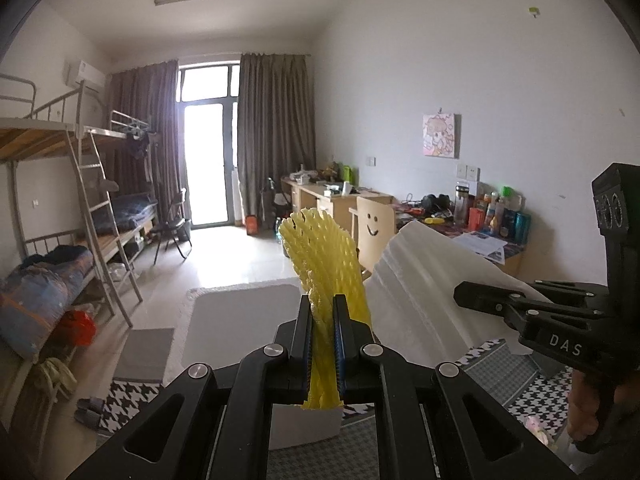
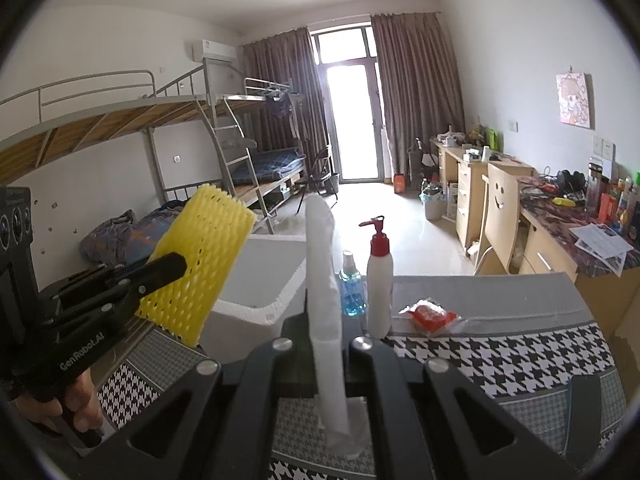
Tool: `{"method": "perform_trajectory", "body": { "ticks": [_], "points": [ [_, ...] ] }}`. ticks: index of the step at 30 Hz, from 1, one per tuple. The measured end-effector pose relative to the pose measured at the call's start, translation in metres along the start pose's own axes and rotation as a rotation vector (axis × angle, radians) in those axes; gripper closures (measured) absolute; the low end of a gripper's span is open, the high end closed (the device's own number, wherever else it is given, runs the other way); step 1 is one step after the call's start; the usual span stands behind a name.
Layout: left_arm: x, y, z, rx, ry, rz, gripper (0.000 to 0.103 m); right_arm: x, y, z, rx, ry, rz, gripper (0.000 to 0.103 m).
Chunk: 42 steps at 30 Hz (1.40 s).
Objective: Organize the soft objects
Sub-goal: 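Lift and carry the foam net in the left tool while the right tool carries the tissues toward the box, then open the left tool over the white foam box to drop the foam net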
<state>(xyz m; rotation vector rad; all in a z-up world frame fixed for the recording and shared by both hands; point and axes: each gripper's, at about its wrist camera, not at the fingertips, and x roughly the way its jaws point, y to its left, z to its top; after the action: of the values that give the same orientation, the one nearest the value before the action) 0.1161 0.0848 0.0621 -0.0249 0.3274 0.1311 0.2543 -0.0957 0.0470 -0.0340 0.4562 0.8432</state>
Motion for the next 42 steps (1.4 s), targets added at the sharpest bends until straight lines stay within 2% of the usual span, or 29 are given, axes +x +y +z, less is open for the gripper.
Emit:
{"method": "perform_trajectory", "body": {
  "ticks": [28,31,42],
  "points": [
    [0.03,0.035,0.014,-0.034,0.026,0.075,0.094,0.032,0.029,0.037,-0.039,-0.01,0.01,0.098],
    [0.033,0.037,0.015,-0.029,0.023,0.104,0.094,0.036,0.033,0.04,-0.047,-0.005,0.015,0.098],
    [0.061,0.05,0.009,-0.05,0.096,0.116,0.093,0.055,0.044,0.046,-0.067,0.024,0.024,0.098]
  ]
}}
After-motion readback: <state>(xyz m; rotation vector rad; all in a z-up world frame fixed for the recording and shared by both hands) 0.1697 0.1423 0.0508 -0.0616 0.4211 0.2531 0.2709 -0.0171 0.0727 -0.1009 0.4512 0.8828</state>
